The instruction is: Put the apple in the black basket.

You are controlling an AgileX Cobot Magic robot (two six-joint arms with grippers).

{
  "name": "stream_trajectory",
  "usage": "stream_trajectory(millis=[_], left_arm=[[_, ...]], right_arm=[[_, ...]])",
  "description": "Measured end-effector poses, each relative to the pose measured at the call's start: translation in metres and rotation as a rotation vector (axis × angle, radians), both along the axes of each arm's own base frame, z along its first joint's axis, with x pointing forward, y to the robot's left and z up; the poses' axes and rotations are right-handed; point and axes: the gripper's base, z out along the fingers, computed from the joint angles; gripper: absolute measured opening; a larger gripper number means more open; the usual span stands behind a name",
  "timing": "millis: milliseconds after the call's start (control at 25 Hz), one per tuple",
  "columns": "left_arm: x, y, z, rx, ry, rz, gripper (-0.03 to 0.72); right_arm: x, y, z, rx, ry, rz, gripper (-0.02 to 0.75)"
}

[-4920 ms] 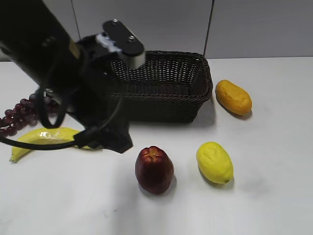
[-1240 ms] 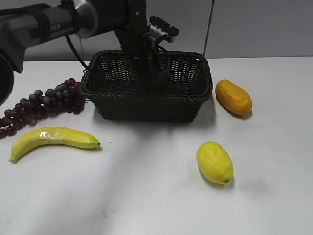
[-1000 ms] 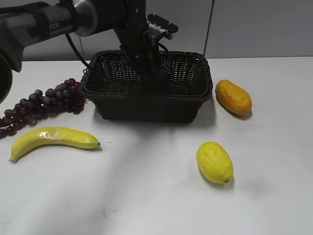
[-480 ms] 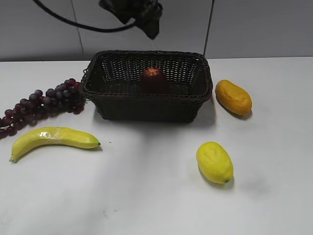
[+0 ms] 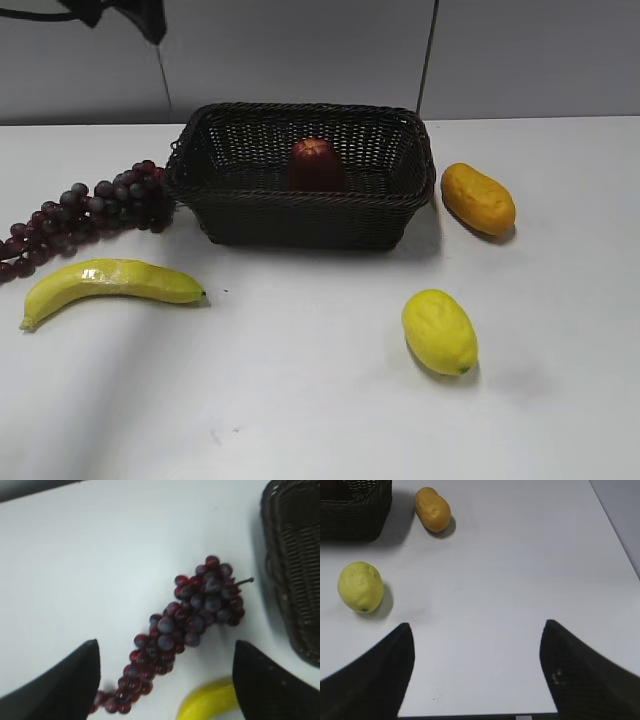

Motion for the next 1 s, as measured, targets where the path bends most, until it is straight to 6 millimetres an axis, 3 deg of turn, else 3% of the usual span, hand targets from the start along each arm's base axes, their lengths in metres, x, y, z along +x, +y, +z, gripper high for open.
stream_trajectory(millis=[200,440,800,1000], left_arm=[[-0.01,0.054,-0.01,0.016,0.078,0.118,0.613],[-0.051,0.102,-0.003,0.02,0.125,0.224,0.596],[-0.126,0.117,0.009,0.014,0.143,0.259,0.594],[-0.171,0.117,-0.005,0.007,0.167,0.258,0.592]], right_arm=[[0.0,0.0,0.0,0.0,0.0,0.0,0.59],[0.0,0.0,0.0,0.0,0.0,0.0,0.59],[0.0,0.0,0.0,0.0,0.0,0.0,0.59],[0.0,0.0,0.0,0.0,0.0,0.0,0.59]])
